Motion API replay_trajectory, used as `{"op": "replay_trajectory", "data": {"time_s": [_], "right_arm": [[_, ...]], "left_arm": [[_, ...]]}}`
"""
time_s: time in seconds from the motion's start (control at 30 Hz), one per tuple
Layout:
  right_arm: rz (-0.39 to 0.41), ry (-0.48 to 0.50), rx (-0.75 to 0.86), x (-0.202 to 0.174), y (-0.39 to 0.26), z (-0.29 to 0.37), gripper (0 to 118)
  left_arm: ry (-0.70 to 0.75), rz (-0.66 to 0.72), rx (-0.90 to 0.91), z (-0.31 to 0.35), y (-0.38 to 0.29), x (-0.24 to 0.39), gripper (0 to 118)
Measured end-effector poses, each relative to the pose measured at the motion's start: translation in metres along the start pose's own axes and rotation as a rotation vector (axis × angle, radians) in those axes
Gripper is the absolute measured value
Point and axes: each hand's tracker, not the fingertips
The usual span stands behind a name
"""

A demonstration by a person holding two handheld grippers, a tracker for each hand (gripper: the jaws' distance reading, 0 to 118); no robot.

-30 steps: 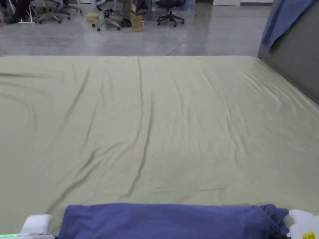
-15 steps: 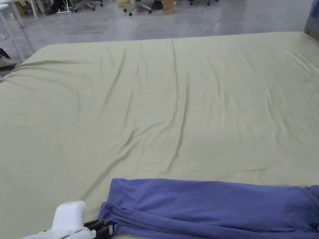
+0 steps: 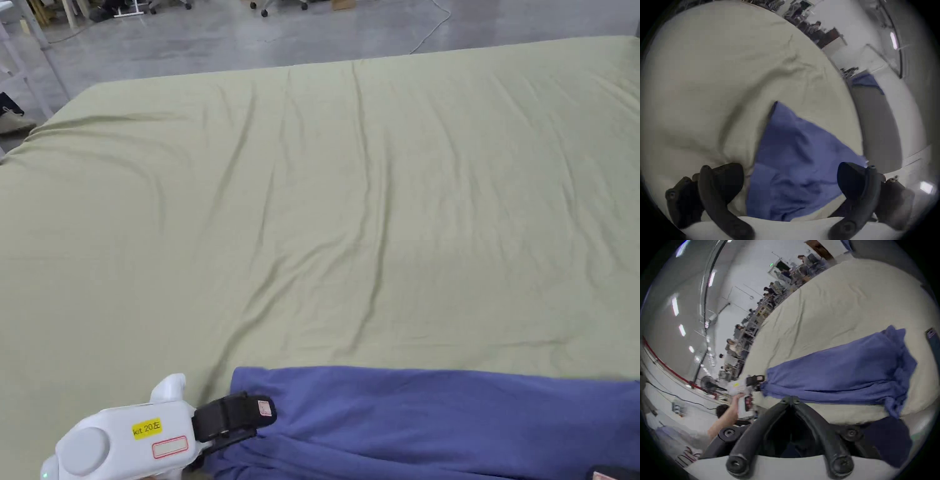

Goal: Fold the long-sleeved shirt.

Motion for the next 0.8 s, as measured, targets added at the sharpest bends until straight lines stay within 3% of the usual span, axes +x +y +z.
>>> {"op": "replay_trajectory", "data": {"time_s": [0.1,0.13,0.17,0.2,0.27,0.3,0.33,0.47,0.7,0.8], "right_arm": [[-0.019,0.079,-0.027,-0.001,-0.004,-0.015,0],[-0.027,0.093,-0.040,-0.001,-0.006,-0.022,0],[-0.030,0.100,-0.052,-0.001,-0.007,-0.028,0],[-0.031,0.099,-0.064,-0.001,-0.007,-0.035,0],[-0.025,0.094,-0.093,-0.001,-0.008,-0.045,0],[-0.016,0.081,-0.107,-0.006,-0.008,-0.051,0],[-0.009,0.070,-0.114,-0.007,-0.009,-0.053,0],[-0.005,0.062,-0.138,-0.015,-0.007,-0.057,0],[-0.009,0.059,-0.115,-0.041,0.003,-0.055,0],[0.001,0.062,-0.113,-0.057,0.008,-0.058,0]], "left_arm": [[-0.192,0.128,0.004,-0.003,0.002,-0.007,111],[-0.275,0.144,-0.043,-0.011,0.001,-0.008,98],[-0.309,0.147,-0.088,-0.024,-0.001,-0.006,44],[-0.227,0.120,-0.085,-0.038,-0.001,-0.001,7],[-0.063,0.120,-0.076,-0.068,-0.005,-0.002,7],[-0.229,0.241,-0.041,-0.069,-0.005,-0.011,7],[-0.328,0.278,-0.028,-0.067,-0.003,-0.011,7],[-0.286,0.204,0.014,-0.044,-0.015,0.002,7],[-0.417,0.282,0.152,0.037,-0.009,-0.016,7],[-0.350,0.188,0.117,0.060,0.007,-0.018,7]]}}
